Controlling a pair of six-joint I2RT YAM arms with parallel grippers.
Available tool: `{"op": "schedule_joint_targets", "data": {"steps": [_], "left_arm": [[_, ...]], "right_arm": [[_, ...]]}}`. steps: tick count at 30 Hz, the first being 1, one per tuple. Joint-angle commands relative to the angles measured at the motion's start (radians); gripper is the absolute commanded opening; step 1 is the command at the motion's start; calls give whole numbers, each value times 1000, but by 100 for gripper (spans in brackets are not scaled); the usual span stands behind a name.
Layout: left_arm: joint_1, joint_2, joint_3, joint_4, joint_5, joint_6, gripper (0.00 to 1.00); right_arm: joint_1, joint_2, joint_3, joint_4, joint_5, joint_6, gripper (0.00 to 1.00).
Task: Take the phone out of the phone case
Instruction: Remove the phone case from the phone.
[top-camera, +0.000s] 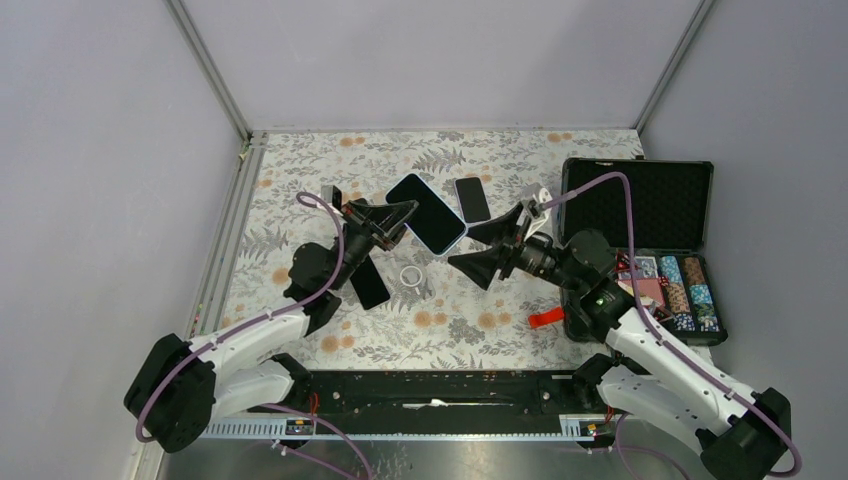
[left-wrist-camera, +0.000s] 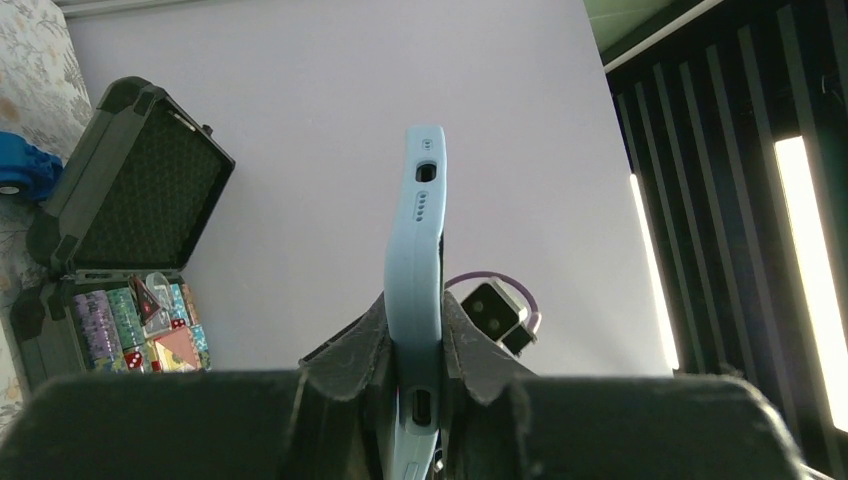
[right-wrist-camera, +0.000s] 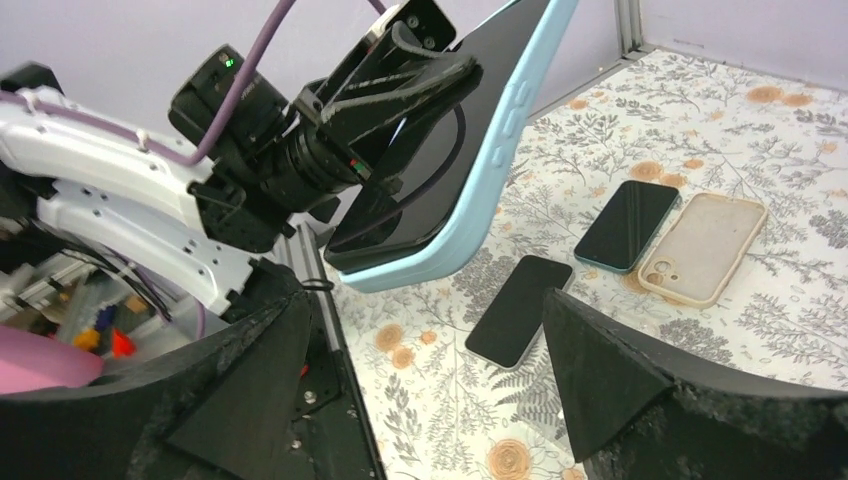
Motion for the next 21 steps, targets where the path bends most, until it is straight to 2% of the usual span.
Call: {"op": "schedule_joint_targets", "data": {"steps": [1,3,10,14,21], "left_arm": [[3,0,74,144,52,6,0],[5,-2,82,134,56,9,0],[17,-17,92,121,74,6,0],[22,-21,95,129,85,-9,0],[24,-38,100,146,105,-42,0]], "right_arm": [[-60,2,70,43,-68,152,91],[-88,16,84,44,-94,181,86],[-157,54,99,120,-185,257,59],[-176,96,88,215,-224,322,46],[-193,124,54,227,-254,243,42]]}}
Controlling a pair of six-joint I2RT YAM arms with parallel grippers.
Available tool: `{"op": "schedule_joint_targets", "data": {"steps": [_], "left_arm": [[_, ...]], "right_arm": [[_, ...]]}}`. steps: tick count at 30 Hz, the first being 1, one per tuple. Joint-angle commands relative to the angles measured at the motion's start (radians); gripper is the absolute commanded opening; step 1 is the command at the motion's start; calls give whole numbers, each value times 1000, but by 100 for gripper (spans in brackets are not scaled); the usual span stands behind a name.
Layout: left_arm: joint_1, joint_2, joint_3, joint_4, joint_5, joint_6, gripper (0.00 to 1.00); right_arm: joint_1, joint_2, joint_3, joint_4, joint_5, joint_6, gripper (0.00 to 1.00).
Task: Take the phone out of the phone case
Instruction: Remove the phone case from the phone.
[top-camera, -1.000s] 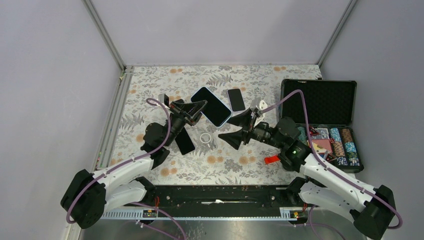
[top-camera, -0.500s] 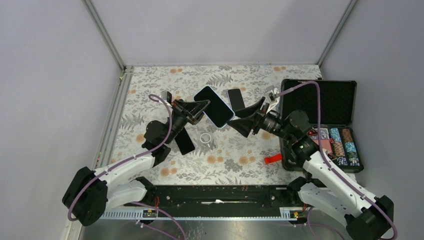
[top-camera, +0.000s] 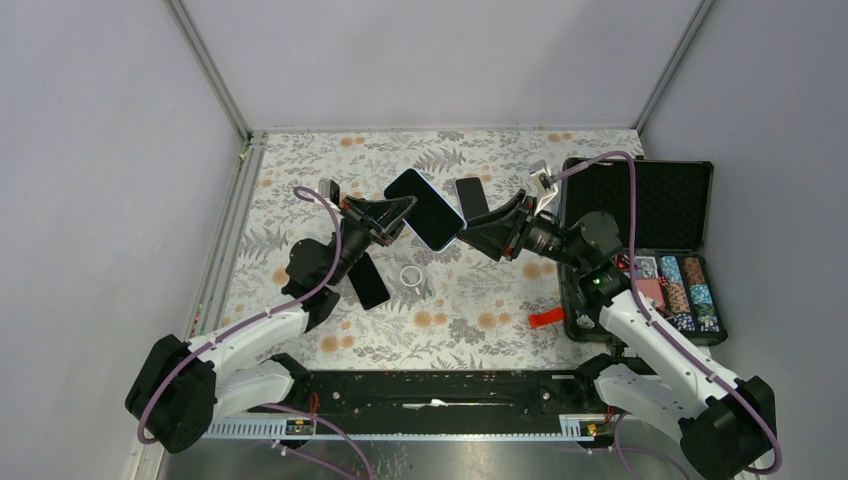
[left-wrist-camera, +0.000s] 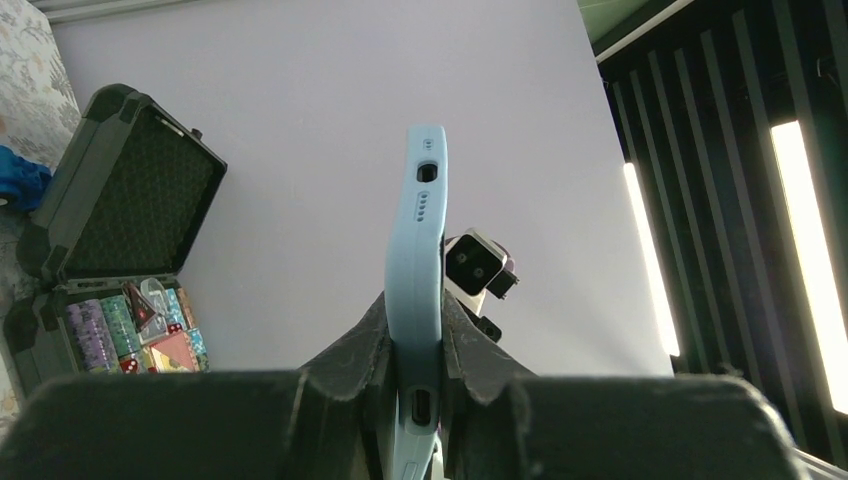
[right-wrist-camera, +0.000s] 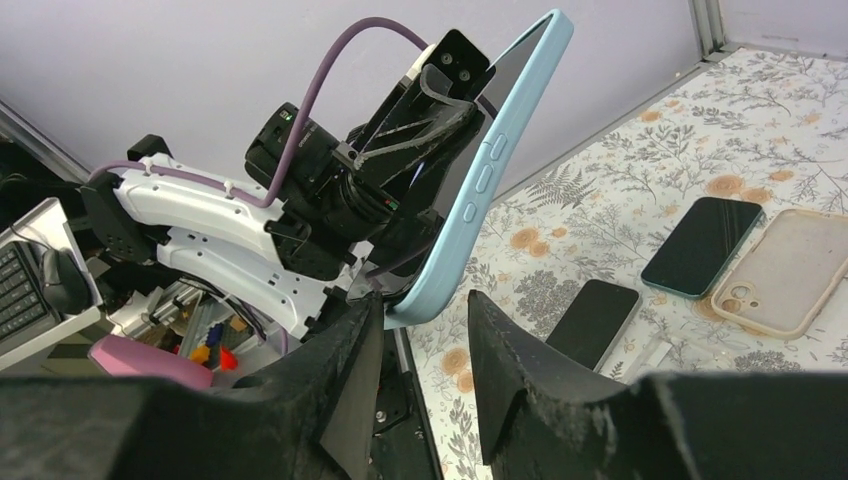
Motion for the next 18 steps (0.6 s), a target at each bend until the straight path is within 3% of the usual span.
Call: {"op": "schedule_joint_targets", "data": {"steps": [1,8,18], "left_arm": [[-3,-46,66,159,63,-67,0],[-3,-53,55,270,118,-173,0],[-3,-87,57,285,138,-170,0]], "right_arm": [[-23,15,-6,59,-35,-61,42],[-49,44,-16,71,-108,-218,34],[-84,127,8,46,-35,-152,26]]}}
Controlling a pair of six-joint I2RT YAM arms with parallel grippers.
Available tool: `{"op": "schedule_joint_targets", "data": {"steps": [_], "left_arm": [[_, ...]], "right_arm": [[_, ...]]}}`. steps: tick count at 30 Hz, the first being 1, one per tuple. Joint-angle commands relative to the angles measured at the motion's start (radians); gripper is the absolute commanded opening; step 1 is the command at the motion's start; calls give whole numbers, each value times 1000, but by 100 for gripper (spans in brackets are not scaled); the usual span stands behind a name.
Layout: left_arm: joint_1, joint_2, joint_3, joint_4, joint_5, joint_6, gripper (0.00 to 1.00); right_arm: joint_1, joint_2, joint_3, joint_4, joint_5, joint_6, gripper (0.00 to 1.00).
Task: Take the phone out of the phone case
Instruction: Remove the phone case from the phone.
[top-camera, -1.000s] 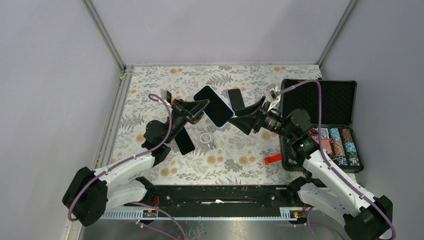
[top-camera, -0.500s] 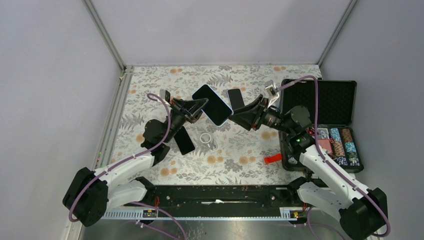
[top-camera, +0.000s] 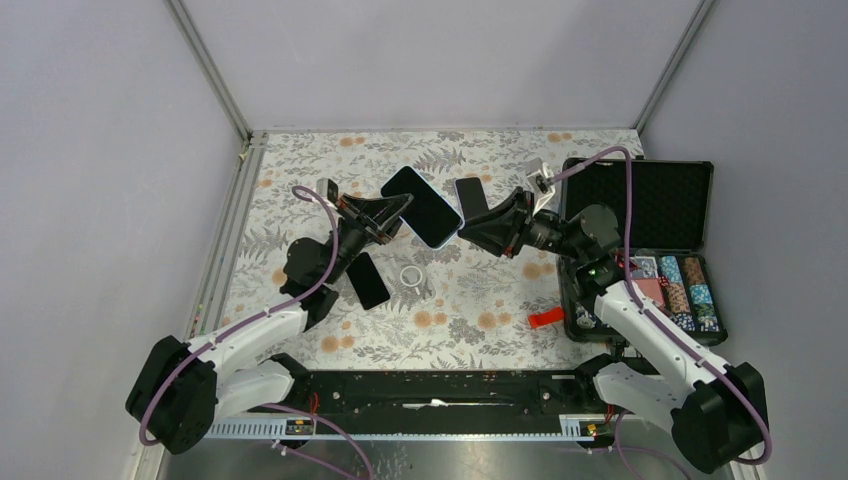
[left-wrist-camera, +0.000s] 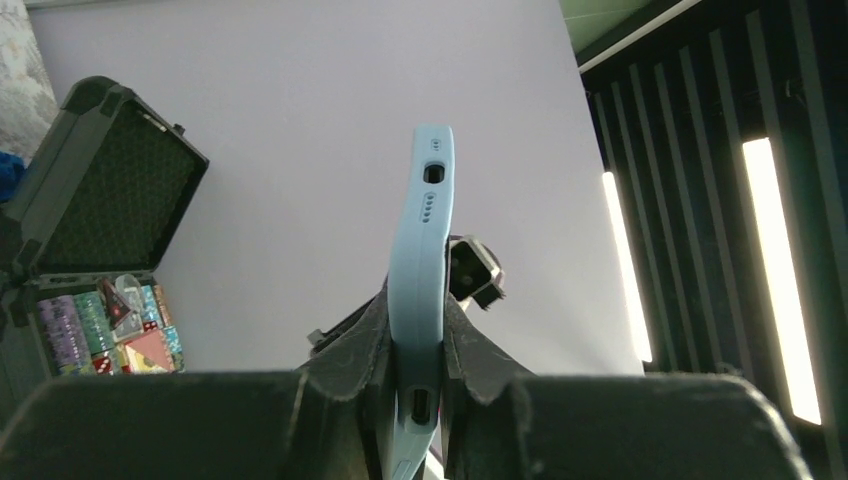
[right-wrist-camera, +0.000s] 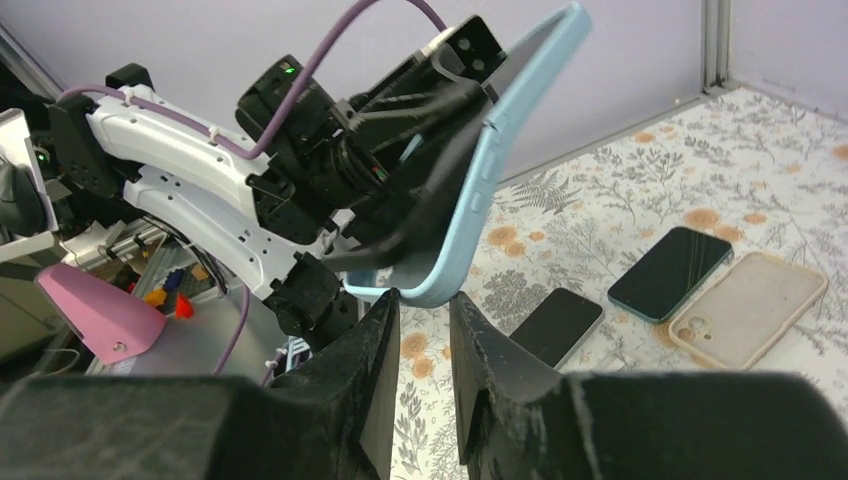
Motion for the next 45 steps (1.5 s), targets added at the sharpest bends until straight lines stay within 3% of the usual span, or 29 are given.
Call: {"op": "schedule_joint_targets", "data": {"steps": [1,9,13,16,20,24,29,33,37,41,45], "left_arm": [[-24,-85,59,279,114,-105,0],[-29,-53,59,299,123,-97,0],[-29,-23,66,349,127,-107,0],[-28,-30,65,331,118,-86,0],[-26,-74,49,236,77,-13,0],[-26,-142,51,-7,-37,159,0],[-26,-147,48,-24,-82,193,0],[-26,-103,60,27,-52,163,0],[-26,-41,65,101,-22,107,0],[-26,15,64,191,-10,35,0],[-26,67,71,253,0,-21,0]], "right_arm": [[-31,58,1,-63,134,3,26],[-32,57,14,-58,214,139,30],[-32,61,36,-142,272,161,35],[-31,40,18,-201,370,170,42],[-32,-33,-43,-156,451,188,51],[-32,-136,-116,83,360,256,69],[-32,-192,-53,43,227,268,79],[-30,-178,-57,113,127,323,83],[-25,-112,-91,310,39,441,85],[-21,-89,-125,315,91,439,95],[-21,-63,-145,334,136,427,95]]}}
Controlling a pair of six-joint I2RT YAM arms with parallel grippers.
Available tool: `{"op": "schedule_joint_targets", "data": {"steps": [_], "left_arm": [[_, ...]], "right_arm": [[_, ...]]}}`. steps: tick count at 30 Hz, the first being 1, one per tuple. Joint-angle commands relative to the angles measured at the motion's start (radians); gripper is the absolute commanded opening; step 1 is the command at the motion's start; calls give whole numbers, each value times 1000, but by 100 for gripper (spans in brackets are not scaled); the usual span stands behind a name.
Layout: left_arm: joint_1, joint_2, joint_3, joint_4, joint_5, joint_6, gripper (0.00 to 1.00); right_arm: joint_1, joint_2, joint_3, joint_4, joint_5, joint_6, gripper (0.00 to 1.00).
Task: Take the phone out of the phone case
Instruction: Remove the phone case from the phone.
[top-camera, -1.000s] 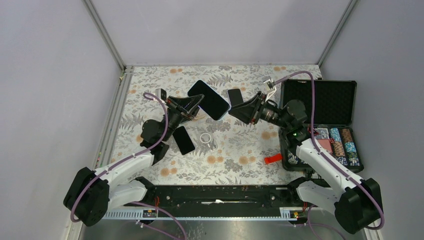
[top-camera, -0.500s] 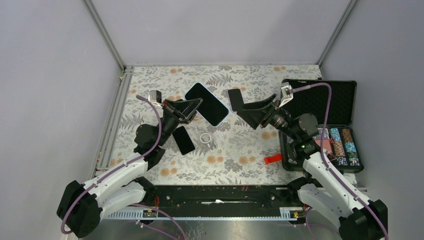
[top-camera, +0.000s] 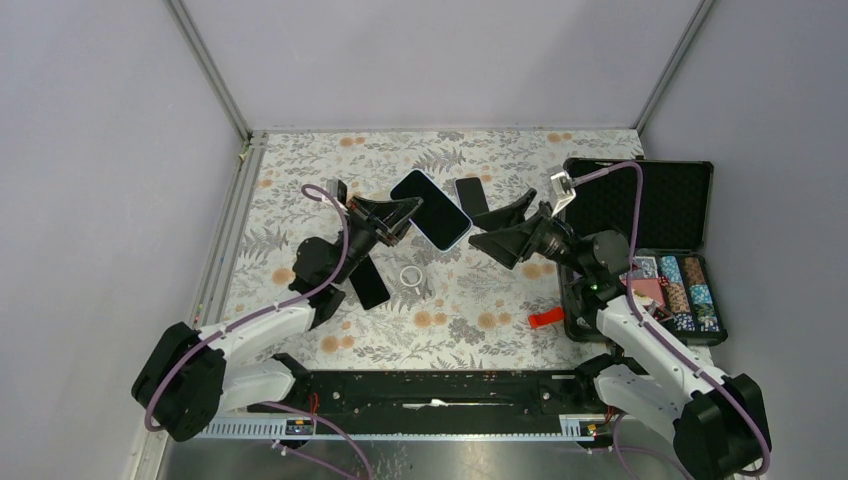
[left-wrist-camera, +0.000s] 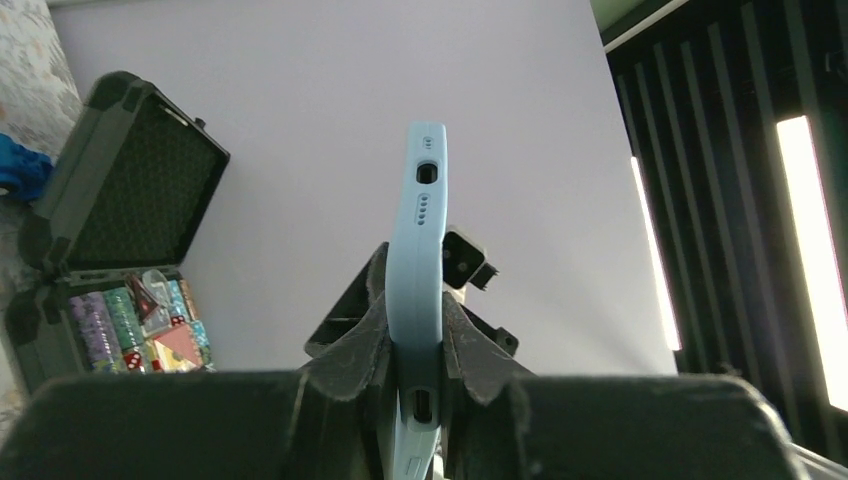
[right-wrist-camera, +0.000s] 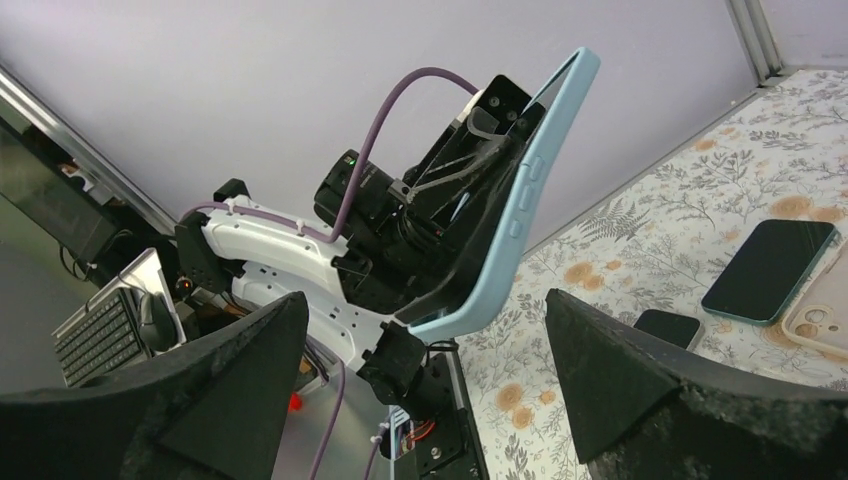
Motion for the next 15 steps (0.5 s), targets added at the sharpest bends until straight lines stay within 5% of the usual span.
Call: {"op": "schedule_joint_targets", "data": {"steps": [1,15], "left_arm": [[2,29,67,238,23,-104,0],[-7,50,70,295,20,-155,0]], "right_arm": [[6,25,-12,114,34,23,94],[15,144,-26,165,72,32,52]]}}
